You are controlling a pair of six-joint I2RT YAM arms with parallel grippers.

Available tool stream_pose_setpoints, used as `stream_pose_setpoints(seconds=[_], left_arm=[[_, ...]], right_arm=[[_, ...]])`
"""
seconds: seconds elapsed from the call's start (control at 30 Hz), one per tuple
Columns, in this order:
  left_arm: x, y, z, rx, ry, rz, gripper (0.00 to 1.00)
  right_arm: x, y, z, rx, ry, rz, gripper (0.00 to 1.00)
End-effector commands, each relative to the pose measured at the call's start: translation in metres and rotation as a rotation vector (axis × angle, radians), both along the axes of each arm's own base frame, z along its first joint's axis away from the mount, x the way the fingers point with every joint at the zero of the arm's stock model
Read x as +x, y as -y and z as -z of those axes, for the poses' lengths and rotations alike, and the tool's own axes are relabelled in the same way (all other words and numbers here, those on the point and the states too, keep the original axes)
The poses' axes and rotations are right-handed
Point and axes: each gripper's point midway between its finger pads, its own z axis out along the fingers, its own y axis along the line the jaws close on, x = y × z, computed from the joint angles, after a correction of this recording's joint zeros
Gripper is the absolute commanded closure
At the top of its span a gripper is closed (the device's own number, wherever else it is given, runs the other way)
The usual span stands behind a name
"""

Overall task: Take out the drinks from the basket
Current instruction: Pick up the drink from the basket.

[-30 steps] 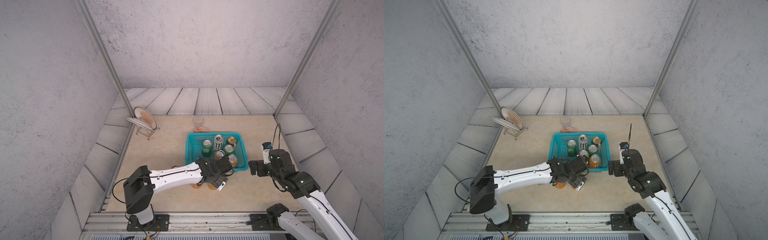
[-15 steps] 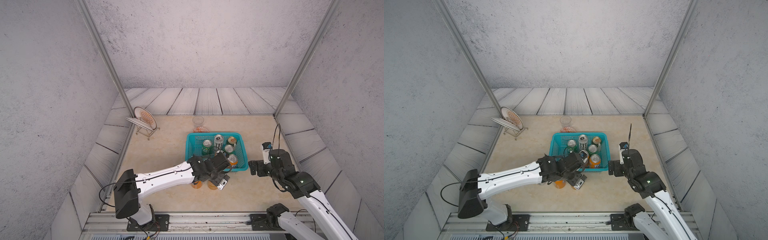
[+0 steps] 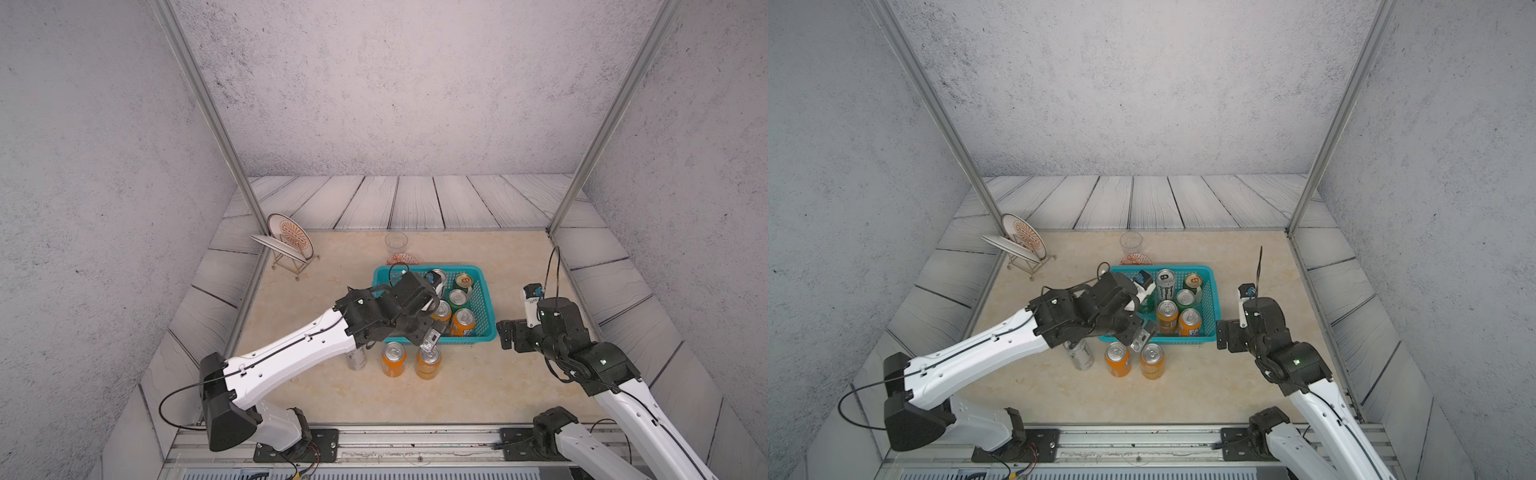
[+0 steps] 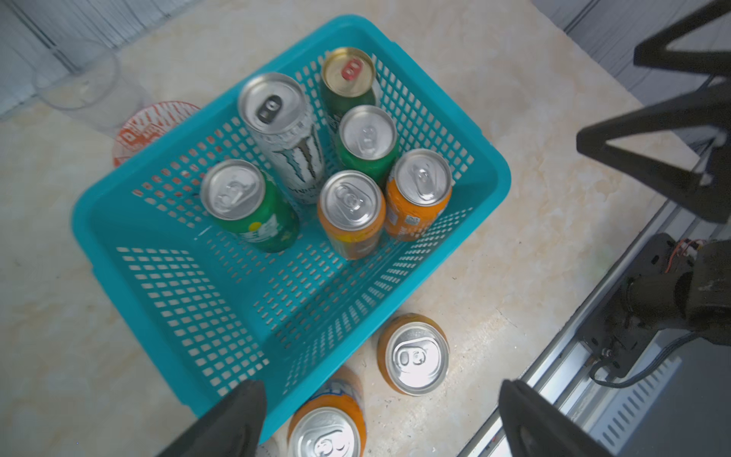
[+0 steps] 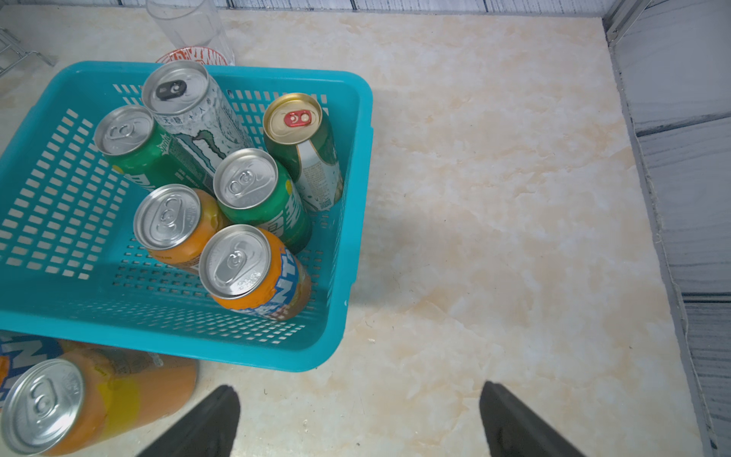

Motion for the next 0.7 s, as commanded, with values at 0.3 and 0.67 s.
stream_pose_setpoints(seconds=[0.3, 0.67], left_arm=[[0.045, -0.102, -0.030, 0.037, 0.052, -0.171, 0.01], [0.086, -0.169, -0.033, 0.049, 0.091, -0.339, 0.01]], right_arm=[[0.002, -0.001, -0.014, 0.005, 0.026, -0.007, 0.01], [0.000, 0.001, -0.013, 0.003, 0.022, -0.004, 0.01]])
